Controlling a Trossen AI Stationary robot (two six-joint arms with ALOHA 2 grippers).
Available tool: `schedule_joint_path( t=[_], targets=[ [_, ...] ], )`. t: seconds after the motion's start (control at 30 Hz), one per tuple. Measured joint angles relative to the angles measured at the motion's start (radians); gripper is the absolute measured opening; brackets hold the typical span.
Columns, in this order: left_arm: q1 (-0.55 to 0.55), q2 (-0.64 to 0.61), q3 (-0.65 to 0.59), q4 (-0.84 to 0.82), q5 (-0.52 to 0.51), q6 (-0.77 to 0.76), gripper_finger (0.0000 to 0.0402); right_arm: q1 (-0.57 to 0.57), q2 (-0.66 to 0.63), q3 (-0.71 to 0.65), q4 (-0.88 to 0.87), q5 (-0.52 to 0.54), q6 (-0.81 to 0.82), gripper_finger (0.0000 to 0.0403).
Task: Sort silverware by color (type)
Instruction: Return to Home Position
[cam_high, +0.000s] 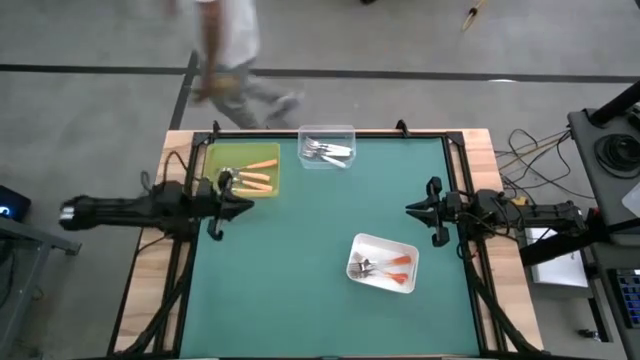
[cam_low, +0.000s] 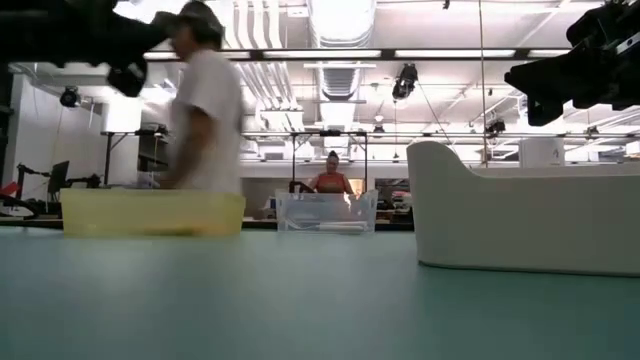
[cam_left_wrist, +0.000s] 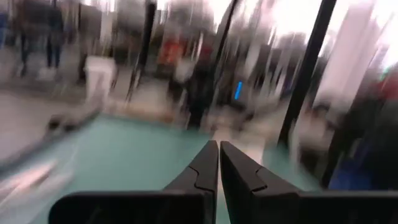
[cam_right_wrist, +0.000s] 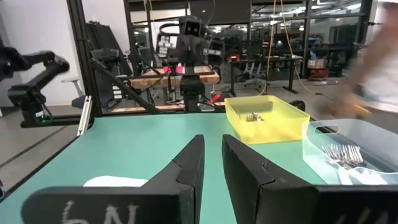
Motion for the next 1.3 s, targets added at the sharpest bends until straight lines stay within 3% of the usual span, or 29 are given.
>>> schedule_joint_path(
  t=[0.07,0.2,0.43,0.6,0.83,1.3],
  targets=[
    [0.0,-0.097,0.069,-0.286,-0.021,0.066,0.0,0.0,0.004,0.0,-0.004,0.0,0.001,0.0047],
    [0.0,-0.219,0.092,-0.422,-0.122,0.097,0.0,0.0,0.008,0.0,-0.014,0.0,0.001,0.0047],
    [-0.001,-0.289,-0.112,-0.37,-0.06,0.117,0.0,0.0,0.007,0.0,-0.021,0.0,0.0,0.0047],
    [-0.002,-0.256,-0.135,-0.312,0.042,0.215,0.0,0.0,0.014,0.0,-0.02,0.001,-0.001,0.0047],
    [-0.002,-0.238,-0.135,-0.291,-0.061,0.153,0.0,0.0,0.014,0.0,-0.02,0.0,0.0,0.0047],
    [-0.002,-0.23,-0.136,-0.247,-0.061,0.135,0.0,0.0,0.018,0.0,-0.02,0.0,0.0,0.0047]
  ],
)
